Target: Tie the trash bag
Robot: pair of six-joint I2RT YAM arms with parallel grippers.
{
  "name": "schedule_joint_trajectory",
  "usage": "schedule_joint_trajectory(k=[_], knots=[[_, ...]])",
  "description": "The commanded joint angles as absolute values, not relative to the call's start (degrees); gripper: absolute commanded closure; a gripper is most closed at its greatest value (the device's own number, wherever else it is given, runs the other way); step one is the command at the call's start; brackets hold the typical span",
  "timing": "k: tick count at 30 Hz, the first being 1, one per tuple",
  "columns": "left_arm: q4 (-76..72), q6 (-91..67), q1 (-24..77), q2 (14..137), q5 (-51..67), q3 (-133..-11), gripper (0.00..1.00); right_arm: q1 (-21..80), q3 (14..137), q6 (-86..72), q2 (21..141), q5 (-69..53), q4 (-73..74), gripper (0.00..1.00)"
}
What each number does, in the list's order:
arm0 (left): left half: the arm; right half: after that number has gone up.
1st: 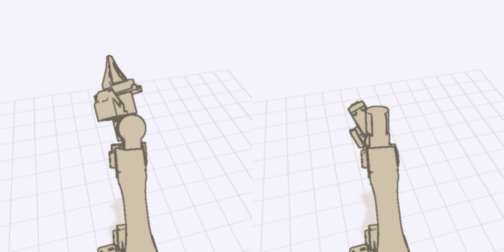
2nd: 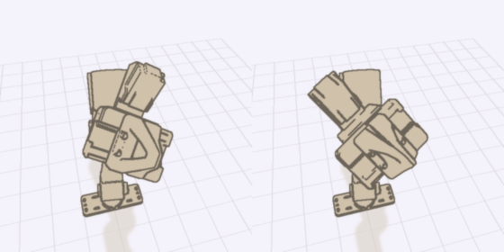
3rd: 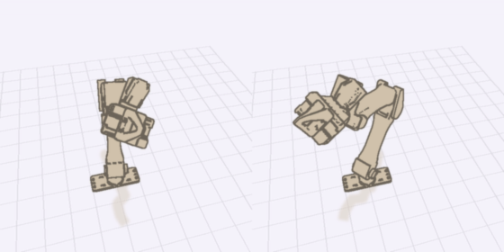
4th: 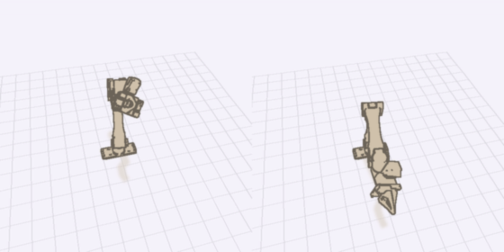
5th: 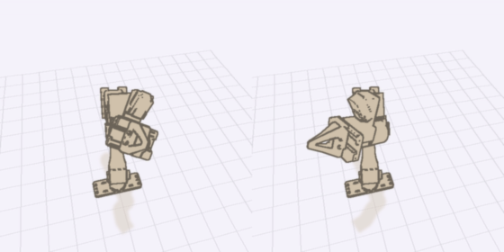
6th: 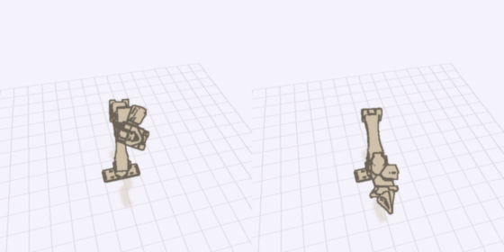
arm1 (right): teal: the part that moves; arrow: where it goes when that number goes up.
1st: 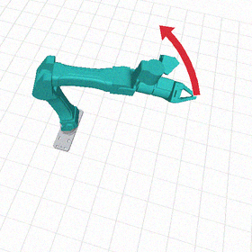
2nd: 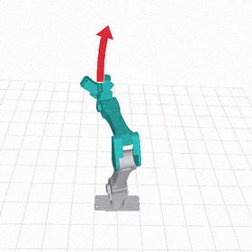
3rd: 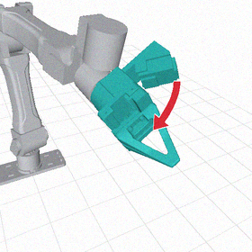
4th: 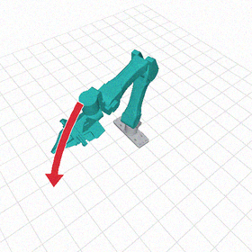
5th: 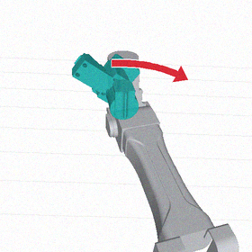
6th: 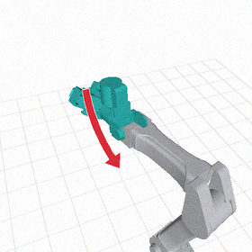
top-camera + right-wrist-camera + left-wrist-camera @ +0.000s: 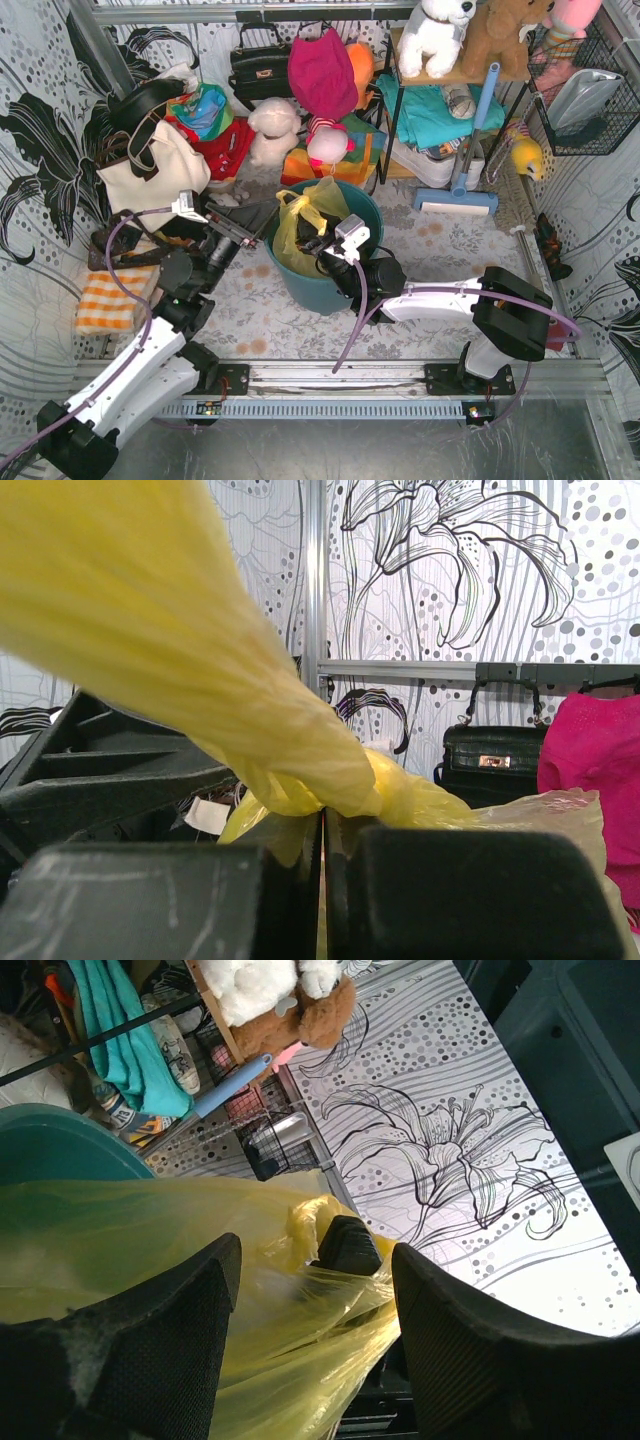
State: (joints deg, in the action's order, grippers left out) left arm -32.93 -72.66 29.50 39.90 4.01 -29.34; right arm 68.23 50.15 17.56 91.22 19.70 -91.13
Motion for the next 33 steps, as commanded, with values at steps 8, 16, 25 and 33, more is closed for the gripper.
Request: schedule_joint_trajectory(k=[8, 16, 25, 33], knots=[[-43.2, -76.1, 28.8, 44.7, 7.5, -31.1, 0.29, 68.4, 50.6, 16.7, 89.6, 19.1, -97.1, 1.00], [-45.6, -76.4, 28.0, 46.4, 8.3, -31.7, 0.32, 68.4, 50.4, 16.6, 89.4, 19.0, -97.1, 1.00], [-44.0, -73.8, 27.3, 47.3, 9.8, -35.2, 0.53, 68.4, 50.1, 16.5, 89.3, 19.1, -97.1, 1.00], [-43.5, -73.6, 27.2, 47.0, 9.6, -35.0, 0.62, 68.4, 49.9, 16.4, 89.3, 19.2, -97.1, 1.00]])
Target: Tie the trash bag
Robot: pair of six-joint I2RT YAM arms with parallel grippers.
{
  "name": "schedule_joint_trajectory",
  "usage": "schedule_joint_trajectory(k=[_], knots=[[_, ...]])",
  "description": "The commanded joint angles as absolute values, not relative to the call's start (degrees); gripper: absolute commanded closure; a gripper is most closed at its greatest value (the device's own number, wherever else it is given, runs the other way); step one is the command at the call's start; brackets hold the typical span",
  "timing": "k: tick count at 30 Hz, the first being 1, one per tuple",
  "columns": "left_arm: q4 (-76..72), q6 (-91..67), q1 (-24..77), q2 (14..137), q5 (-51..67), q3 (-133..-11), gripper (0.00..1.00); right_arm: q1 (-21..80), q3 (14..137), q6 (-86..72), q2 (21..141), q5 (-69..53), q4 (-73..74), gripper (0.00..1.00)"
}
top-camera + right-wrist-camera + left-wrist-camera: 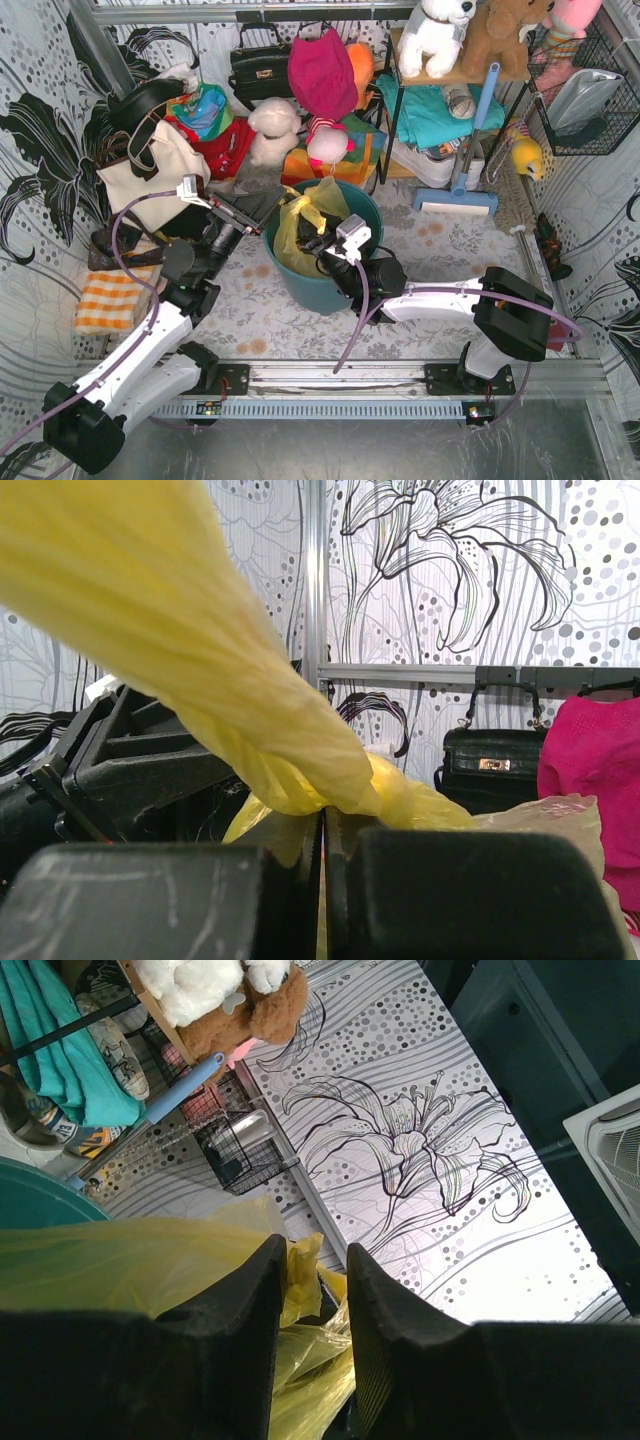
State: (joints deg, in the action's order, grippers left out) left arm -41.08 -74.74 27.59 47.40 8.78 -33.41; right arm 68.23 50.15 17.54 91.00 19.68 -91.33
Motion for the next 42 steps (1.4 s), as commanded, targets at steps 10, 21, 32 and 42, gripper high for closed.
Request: schedule_joint_trajectory(k=[10, 21, 32, 42], knots=[[-39.0, -68.7, 27.1, 46.8, 10.1, -38.8, 0.96, 68.5, 48.8, 15.3, 88.8, 19.4, -97.1, 1.00], [-32.6, -61.0, 27.1, 48.2, 11.8, -44.5, 1.00, 69.8, 40.0, 11.0, 77.4, 22.1, -89.0, 0.99], [-31.5, -59.9, 27.1, 50.2, 13.1, -45.6, 1.00, 71.1, 38.2, 8.5, 64.4, 15.5, -69.4, 0.70], [-31.5, -59.9, 27.1, 51.3, 14.0, -46.5, 1.00, 71.1, 39.0, 13.0, 63.0, 15.8, -67.8, 0.63]])
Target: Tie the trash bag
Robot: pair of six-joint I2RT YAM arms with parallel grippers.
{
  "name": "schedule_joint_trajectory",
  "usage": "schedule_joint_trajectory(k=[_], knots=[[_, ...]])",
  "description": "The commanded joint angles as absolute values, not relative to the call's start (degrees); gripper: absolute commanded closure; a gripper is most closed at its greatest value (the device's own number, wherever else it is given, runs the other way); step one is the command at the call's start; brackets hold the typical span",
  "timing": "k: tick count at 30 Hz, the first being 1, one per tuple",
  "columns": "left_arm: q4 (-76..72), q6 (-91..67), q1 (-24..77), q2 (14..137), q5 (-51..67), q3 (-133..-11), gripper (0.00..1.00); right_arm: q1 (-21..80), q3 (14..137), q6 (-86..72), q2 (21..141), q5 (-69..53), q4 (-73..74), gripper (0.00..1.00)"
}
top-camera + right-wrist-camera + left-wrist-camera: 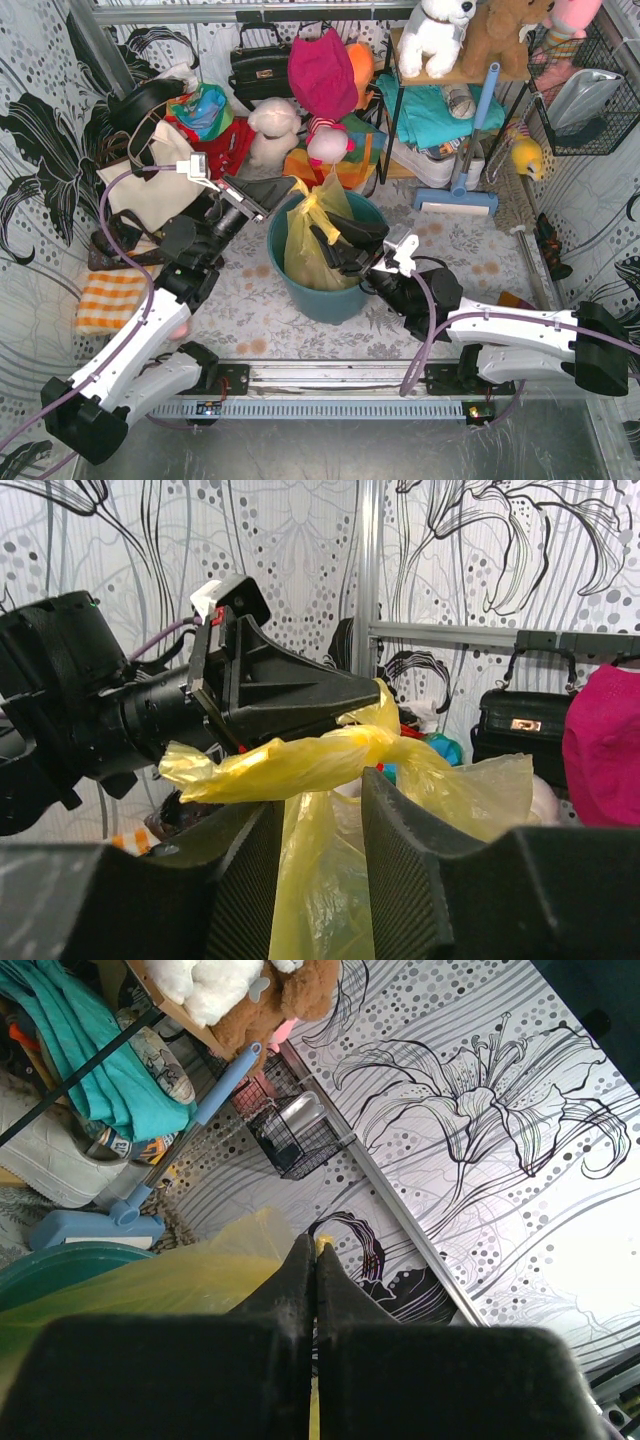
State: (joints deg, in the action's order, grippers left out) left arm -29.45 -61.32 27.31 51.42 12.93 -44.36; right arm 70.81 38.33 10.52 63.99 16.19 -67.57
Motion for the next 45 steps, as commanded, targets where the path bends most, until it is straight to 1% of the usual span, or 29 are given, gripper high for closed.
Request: schedule_joint_trajectory(k=[1, 14, 18, 22, 26, 31, 37, 38, 39, 42, 45], knots=[[-31.5, -59.9, 27.1, 51.3, 13.9, -46.5, 1.00, 71.1, 39.2, 13.7, 63.2, 15.9, -68.1, 0.63], [-30.2, -59.1, 27.1, 50.5, 13.6, -46.8, 1.00, 71.1, 42.0, 19.2, 63.3, 16.0, -69.9, 0.64], [-30.1, -59.1, 27.1, 50.5, 13.5, -46.8, 1.00, 71.1, 42.4, 19.3, 63.1, 15.5, -69.9, 0.67], [-30.0, -59.2, 27.1, 50.5, 13.5, -46.8, 1.00, 71.1, 42.8, 19.6, 63.2, 15.4, -70.0, 0.68], [-30.0, -59.1, 27.1, 50.5, 13.5, -46.8, 1.00, 71.2, 43.0, 20.2, 62.9, 15.4, -70.4, 0.75], [-30.0, -59.0, 27.1, 50.6, 13.5, -46.7, 1.00, 71.2, 43.3, 21.1, 62.4, 15.4, -70.3, 0.76], [-30.0, -58.9, 27.1, 50.5, 13.4, -46.7, 1.00, 71.1, 43.5, 21.0, 62.1, 15.1, -70.0, 0.80], [-29.9, -58.9, 27.1, 50.5, 13.4, -46.6, 1.00, 71.1, 43.5, 20.9, 61.9, 15.1, -70.0, 0.81], [-29.8, -58.8, 27.1, 50.5, 13.3, -46.6, 1.00, 71.1, 43.5, 21.0, 61.7, 15.1, -70.2, 0.88], [-29.5, -58.4, 27.1, 50.4, 13.0, -46.6, 1.00, 71.2, 43.5, 20.7, 61.1, 15.8, -70.6, 1.00], [-28.7, -57.7, 27.1, 50.4, 12.7, -46.9, 1.00, 71.1, 43.7, 20.8, 60.8, 16.4, -70.7, 1.00]])
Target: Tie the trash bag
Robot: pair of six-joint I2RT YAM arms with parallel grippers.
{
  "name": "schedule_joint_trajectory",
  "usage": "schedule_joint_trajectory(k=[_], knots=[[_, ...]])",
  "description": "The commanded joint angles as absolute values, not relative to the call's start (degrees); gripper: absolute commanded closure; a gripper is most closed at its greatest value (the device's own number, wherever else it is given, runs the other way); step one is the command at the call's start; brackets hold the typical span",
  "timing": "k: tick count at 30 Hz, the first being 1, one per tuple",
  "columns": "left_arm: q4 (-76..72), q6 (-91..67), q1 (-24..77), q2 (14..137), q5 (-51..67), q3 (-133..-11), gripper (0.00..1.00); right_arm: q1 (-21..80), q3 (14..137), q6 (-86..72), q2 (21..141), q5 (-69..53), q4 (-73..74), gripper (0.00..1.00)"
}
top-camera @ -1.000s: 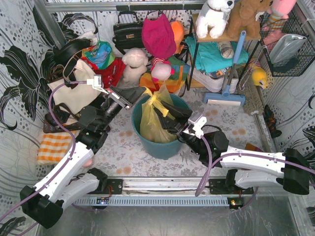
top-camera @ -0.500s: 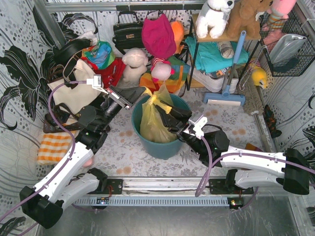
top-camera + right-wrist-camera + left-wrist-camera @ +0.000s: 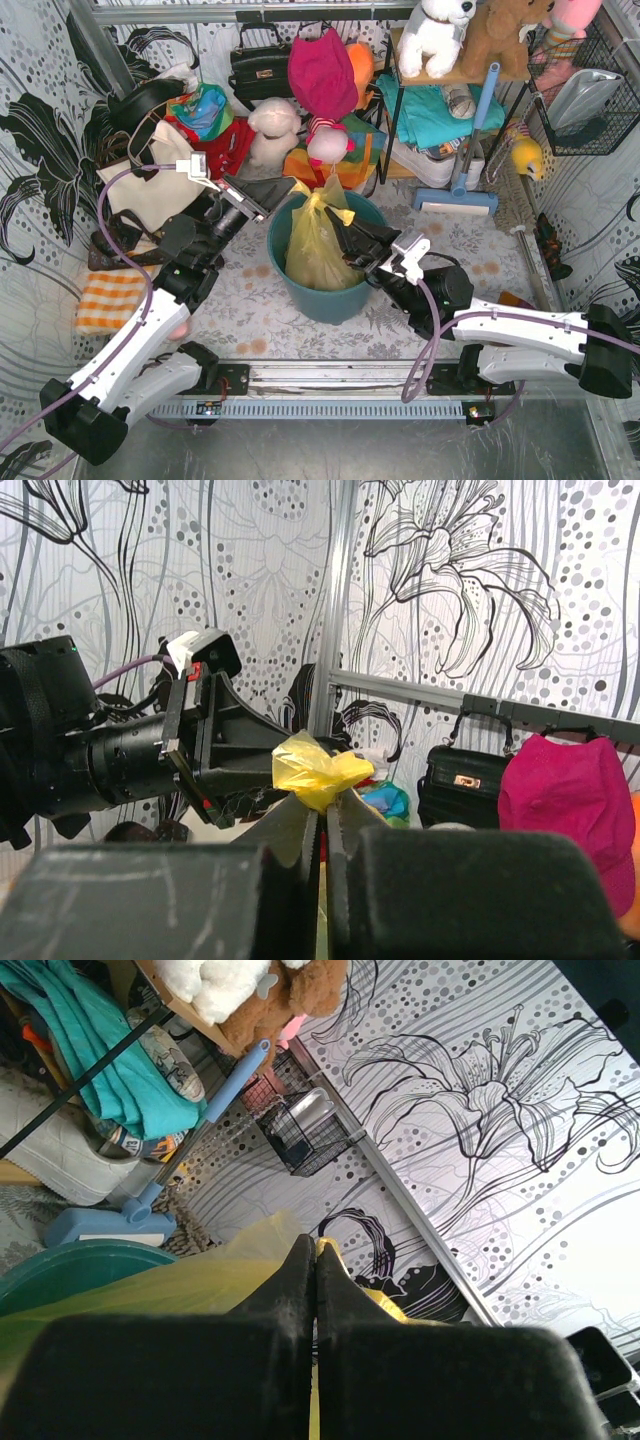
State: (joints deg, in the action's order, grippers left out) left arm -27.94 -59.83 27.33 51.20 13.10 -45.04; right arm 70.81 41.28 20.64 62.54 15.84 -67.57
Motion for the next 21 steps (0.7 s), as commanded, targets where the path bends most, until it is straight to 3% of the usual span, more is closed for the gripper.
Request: schedule_joint_trajectory(k=[1, 15, 21], knots=[[-28.3, -57.2, 27.1, 50.4, 12.6, -47.1, 1.00, 71.1, 43.9, 20.7, 60.8, 16.6, -70.7, 1.00], [-13.6, -41.0, 25.5, 58.1, 12.5, -69.5, 1.00, 71.2, 52.5, 25.8, 61.0, 11.2, -68.3, 1.00], [-10.8, -39.4, 25.2, 59.7, 11.0, -69.2, 1.00, 71.2, 49.3, 22.8, 56.4, 7.4, -59.8, 1.00]])
